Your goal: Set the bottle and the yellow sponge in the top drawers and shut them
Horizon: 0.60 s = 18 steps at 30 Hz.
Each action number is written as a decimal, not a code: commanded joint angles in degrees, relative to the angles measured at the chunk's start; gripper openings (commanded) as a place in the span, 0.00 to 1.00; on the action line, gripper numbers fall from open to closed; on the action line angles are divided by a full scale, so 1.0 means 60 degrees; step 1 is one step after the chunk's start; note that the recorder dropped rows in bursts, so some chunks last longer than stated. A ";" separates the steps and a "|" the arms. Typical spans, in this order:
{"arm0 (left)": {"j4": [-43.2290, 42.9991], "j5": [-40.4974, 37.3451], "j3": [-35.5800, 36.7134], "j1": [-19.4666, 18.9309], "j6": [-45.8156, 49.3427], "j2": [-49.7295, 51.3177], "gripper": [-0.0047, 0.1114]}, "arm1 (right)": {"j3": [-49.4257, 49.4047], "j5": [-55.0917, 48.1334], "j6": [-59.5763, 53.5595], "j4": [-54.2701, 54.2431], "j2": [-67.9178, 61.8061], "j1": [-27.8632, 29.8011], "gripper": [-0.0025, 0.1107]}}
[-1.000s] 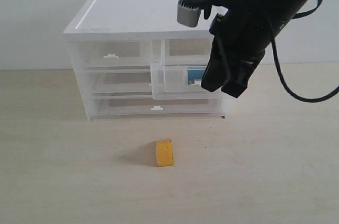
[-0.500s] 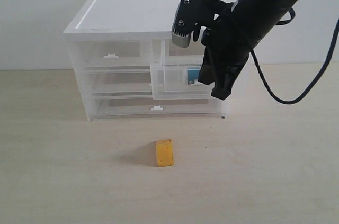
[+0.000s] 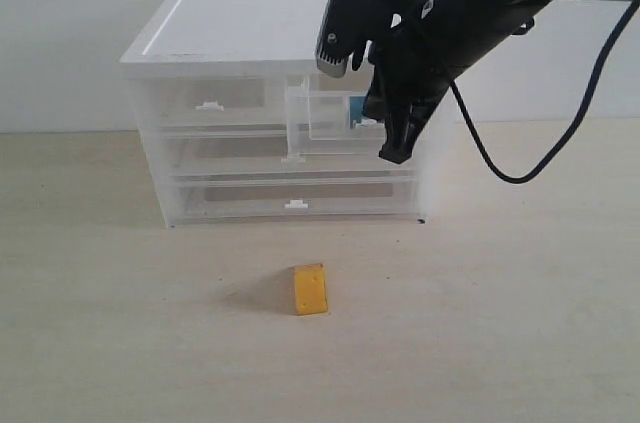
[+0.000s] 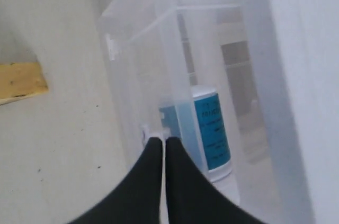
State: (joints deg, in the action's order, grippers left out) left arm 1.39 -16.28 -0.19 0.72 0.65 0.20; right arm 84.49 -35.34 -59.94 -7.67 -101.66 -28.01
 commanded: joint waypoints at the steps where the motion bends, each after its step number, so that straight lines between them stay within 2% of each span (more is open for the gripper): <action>1: 0.0009 0.0010 0.0031 -0.0024 0.0035 -0.0034 0.12 | 0.0039 0.1066 -0.0033 0.0235 -0.0097 0.0016 0.02; 18: 0.0009 -0.0009 0.0031 -0.0024 0.0035 -0.0034 0.12 | 0.0039 0.3525 0.0060 0.0908 -0.0698 0.0029 0.02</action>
State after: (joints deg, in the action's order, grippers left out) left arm 1.39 -16.28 -0.19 0.72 0.65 0.20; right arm 84.49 -19.34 -59.94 -2.77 -106.16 -28.01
